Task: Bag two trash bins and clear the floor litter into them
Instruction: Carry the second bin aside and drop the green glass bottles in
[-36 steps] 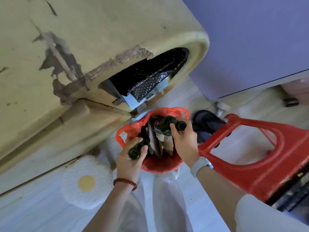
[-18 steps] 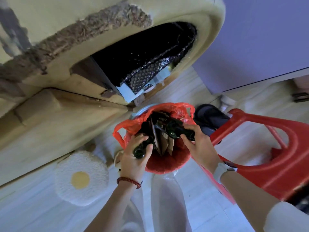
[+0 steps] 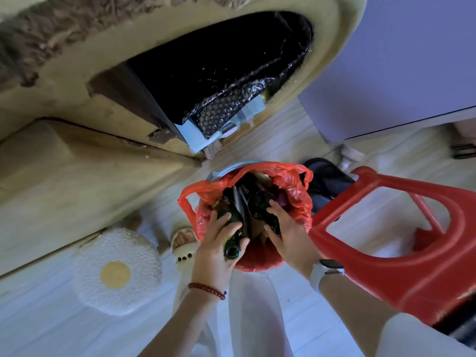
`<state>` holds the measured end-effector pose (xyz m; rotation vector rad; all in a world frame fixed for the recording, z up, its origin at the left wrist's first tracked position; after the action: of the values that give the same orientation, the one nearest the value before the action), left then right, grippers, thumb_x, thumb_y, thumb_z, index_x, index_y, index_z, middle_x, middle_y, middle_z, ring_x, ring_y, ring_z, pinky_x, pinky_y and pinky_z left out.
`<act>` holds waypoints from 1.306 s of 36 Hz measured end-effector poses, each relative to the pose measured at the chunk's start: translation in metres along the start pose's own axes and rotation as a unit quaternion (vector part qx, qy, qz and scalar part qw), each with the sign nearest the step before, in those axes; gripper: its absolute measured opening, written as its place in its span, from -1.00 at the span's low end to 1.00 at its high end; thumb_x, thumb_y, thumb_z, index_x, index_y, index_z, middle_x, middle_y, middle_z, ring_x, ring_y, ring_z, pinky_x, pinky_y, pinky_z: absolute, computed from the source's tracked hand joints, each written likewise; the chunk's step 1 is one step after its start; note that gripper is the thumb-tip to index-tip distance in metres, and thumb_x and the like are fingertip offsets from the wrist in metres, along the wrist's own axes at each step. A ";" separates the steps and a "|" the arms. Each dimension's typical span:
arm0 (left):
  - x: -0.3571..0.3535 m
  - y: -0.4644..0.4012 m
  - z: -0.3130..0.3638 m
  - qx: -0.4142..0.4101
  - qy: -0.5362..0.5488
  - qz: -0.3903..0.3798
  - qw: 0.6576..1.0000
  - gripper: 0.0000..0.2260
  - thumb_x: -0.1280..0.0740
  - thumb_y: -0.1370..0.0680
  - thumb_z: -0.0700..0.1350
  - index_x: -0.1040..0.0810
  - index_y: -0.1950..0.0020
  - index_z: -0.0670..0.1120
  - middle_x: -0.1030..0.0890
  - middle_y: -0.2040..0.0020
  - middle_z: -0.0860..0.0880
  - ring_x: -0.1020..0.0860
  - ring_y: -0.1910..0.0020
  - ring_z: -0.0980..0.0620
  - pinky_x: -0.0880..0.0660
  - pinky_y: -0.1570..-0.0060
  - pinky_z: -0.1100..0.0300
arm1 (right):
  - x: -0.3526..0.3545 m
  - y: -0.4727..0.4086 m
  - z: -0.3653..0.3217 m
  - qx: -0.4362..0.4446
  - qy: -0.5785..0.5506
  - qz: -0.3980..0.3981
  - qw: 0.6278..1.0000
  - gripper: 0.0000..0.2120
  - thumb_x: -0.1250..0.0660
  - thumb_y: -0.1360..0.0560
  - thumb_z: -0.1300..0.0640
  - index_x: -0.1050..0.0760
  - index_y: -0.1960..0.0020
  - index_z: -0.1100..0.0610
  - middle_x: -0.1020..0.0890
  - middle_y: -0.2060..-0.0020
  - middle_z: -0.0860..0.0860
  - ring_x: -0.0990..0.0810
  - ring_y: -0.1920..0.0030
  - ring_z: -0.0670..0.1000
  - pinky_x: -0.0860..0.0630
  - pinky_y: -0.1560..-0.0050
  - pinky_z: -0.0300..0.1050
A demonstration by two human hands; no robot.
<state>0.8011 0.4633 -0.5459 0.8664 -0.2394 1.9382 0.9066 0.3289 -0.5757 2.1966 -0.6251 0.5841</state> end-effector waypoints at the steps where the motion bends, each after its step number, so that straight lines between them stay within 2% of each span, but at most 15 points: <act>1: -0.004 0.005 0.000 -0.009 -0.004 -0.010 1.000 -0.78 -0.39 -0.42 0.00 -0.60 0.00 -0.08 -0.59 -0.15 -0.14 -0.45 -0.27 -0.12 -0.07 -0.34 0.50 | -0.004 0.002 0.002 0.003 0.011 -0.005 1.000 -0.52 -0.24 -0.55 0.13 -0.22 -0.42 0.17 -0.32 -0.42 0.03 -0.45 -0.32 0.05 -0.34 -0.28 -0.16; 6: -0.030 0.026 -0.004 -0.069 -0.090 -0.049 0.992 -0.76 -0.20 -0.51 0.11 -0.45 -0.09 0.02 -0.53 -0.25 -0.08 -0.40 -0.33 -0.16 -0.52 -0.12 0.04 | -0.017 0.019 0.027 0.018 0.136 -0.086 0.987 -0.44 -0.27 -0.53 0.06 -0.17 -0.46 0.11 -0.15 -0.49 0.02 -0.51 -0.24 0.05 -0.53 -0.03 -0.13; 9: -0.040 0.039 -0.008 -0.133 -0.170 -0.099 0.971 -0.70 -0.38 -0.38 -0.14 -0.42 -0.08 -0.03 -0.52 -0.27 -0.09 -0.38 -0.33 -0.20 -0.54 -0.04 -0.11 | -0.017 0.026 0.046 0.073 0.232 -0.084 0.966 -0.27 -0.59 -0.20 0.05 -0.41 -0.30 0.18 -0.52 -0.26 0.13 -0.66 -0.01 0.05 -0.59 0.12 -0.15; 13: -0.055 0.065 -0.022 -0.187 -0.255 -0.133 0.939 -0.72 -0.16 -0.40 -0.30 -0.46 -0.06 -0.09 -0.47 -0.32 -0.10 -0.33 -0.35 -0.24 -0.50 -0.07 -0.20 | -0.013 0.025 0.048 0.104 0.323 -0.049 0.939 -0.29 -0.62 -0.07 -0.05 -0.57 -0.16 0.16 -0.64 -0.10 0.08 -0.68 0.03 0.04 -0.57 0.03 -0.11; 17: -0.070 0.081 -0.035 -0.190 -0.288 -0.146 0.927 -0.72 -0.05 -0.45 -0.31 -0.49 0.00 -0.12 -0.47 -0.33 -0.08 -0.27 -0.35 -0.19 -0.46 -0.11 -0.23 | -0.016 0.023 0.051 0.101 0.235 -0.107 0.961 -0.34 -0.39 -0.44 0.05 -0.22 -0.44 0.19 -0.27 -0.43 0.15 -0.49 -0.27 0.15 -0.41 -0.26 -0.05; 20: -0.078 0.077 -0.030 -0.197 -0.299 -0.123 0.925 -0.75 -0.07 -0.47 -0.30 -0.51 0.10 -0.11 -0.51 -0.29 -0.08 -0.34 -0.34 -0.24 -0.35 -0.17 -0.34 | -0.014 0.022 0.052 0.021 0.173 -0.149 0.973 -0.41 -0.15 -0.58 0.07 0.06 -0.51 0.05 0.09 -0.51 -0.06 -0.50 -0.23 0.10 -0.47 -0.12 -0.12; 23: -0.076 0.061 -0.013 -0.207 -0.271 -0.107 0.934 -0.82 -0.14 -0.41 -0.28 -0.50 0.16 -0.08 -0.60 -0.14 -0.05 -0.39 -0.30 -0.32 -0.33 -0.10 -0.43 | -0.003 0.015 0.049 -0.019 0.059 -0.067 0.996 -0.46 -0.20 -0.55 0.17 -0.12 -0.48 0.06 -0.13 -0.49 -0.02 -0.46 -0.29 0.05 -0.38 -0.19 -0.20; 26: -0.059 0.040 -0.002 -0.141 -0.143 -0.077 0.977 -0.85 -0.33 -0.39 -0.19 -0.41 0.11 -0.03 -0.60 -0.06 -0.02 -0.30 -0.32 -0.30 -0.36 -0.17 -0.32 | 0.016 0.007 0.044 -0.070 -0.047 0.031 0.996 -0.53 -0.28 -0.49 0.28 -0.33 -0.39 0.14 -0.47 -0.31 0.09 -0.51 -0.23 0.07 -0.32 -0.14 -0.37; 28: -0.038 0.024 0.003 -0.071 -0.032 -0.036 0.996 -0.89 -0.32 -0.44 -0.06 -0.42 0.11 -0.02 -0.62 -0.02 -0.02 -0.37 -0.30 -0.27 -0.31 -0.34 0.03 | 0.029 0.002 0.038 -0.105 -0.066 0.051 0.991 -0.56 -0.31 -0.48 0.26 -0.39 -0.35 0.13 -0.61 -0.10 0.12 -0.57 -0.04 0.07 -0.31 0.05 -0.40; 30: -0.016 0.012 0.011 -0.015 0.037 -0.004 0.999 -0.88 -0.29 -0.44 -0.03 -0.49 0.13 -0.06 -0.63 0.03 -0.03 -0.47 -0.23 -0.09 -0.17 -0.34 0.39 | 0.038 -0.001 0.032 -0.120 -0.064 0.059 0.989 -0.59 -0.32 -0.47 0.21 -0.43 -0.31 0.11 -0.63 0.06 0.12 -0.55 0.13 0.02 -0.29 0.15 -0.38; 32: -0.002 0.006 0.016 0.002 0.056 0.003 0.998 -0.83 -0.29 -0.41 -0.03 -0.55 0.19 -0.13 -0.65 0.08 -0.02 -0.47 -0.12 0.18 -0.10 -0.27 0.51 | 0.047 -0.003 0.028 -0.125 -0.055 0.068 0.988 -0.62 -0.33 -0.47 0.18 -0.46 -0.29 0.14 -0.63 0.15 0.13 -0.52 0.18 0.03 -0.28 0.18 -0.35; 35: -0.005 0.017 0.008 -0.005 0.094 -0.039 0.995 -0.89 -0.31 -0.41 -0.06 -0.53 0.18 -0.09 -0.65 0.12 -0.02 -0.53 -0.01 0.21 -0.17 -0.37 0.36 | 0.054 -0.002 0.023 -0.128 -0.046 0.072 0.988 -0.66 -0.32 -0.48 0.14 -0.49 -0.25 0.16 -0.64 0.13 0.15 -0.57 0.09 0.13 -0.30 0.15 -0.29; 40: -0.041 0.025 -0.014 0.011 0.059 -0.147 0.987 -0.87 -0.25 -0.50 0.09 -0.41 0.08 0.06 -0.60 -0.04 -0.01 -0.50 -0.21 -0.21 -0.12 -0.40 0.34 | 0.033 -0.001 0.019 -0.111 0.014 -0.006 0.994 -0.55 -0.30 -0.50 0.07 -0.38 -0.36 0.12 -0.64 -0.01 0.13 -0.59 -0.05 0.14 -0.38 0.06 -0.22; 43: -0.058 0.019 -0.018 -0.004 -0.011 -0.178 0.984 -0.72 -0.44 -0.39 -0.09 -0.38 0.03 0.07 -0.55 -0.18 -0.09 -0.37 -0.32 -0.30 -0.38 -0.25 -0.17 | 0.016 -0.007 0.018 -0.090 0.054 -0.063 0.993 -0.49 -0.25 -0.53 0.05 -0.24 -0.44 0.12 -0.60 -0.12 0.17 -0.56 -0.11 0.15 -0.40 -0.10 -0.10; 47: -0.067 0.006 -0.019 -0.005 -0.041 -0.210 0.977 -0.49 -0.54 -0.27 -0.24 -0.34 -0.02 0.07 -0.46 -0.27 -0.19 -0.30 -0.36 -0.32 -0.41 -0.10 -0.35 | 0.001 -0.007 0.026 -0.059 0.132 -0.126 0.981 -0.47 -0.13 -0.59 0.06 -0.06 -0.49 0.14 -0.35 -0.39 0.13 -0.48 -0.23 0.18 -0.39 -0.20 -0.01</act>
<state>0.8061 0.4229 -0.6027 0.9106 -0.1023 1.5082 0.9169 0.3132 -0.5948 2.0008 -0.2313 0.6715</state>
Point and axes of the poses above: each hand's wrist, its own y-axis away from the middle knuckle, its own x-axis out of the back of the hand, z = x × y, the point moved 3 cm from there along -y, towards the middle knuckle
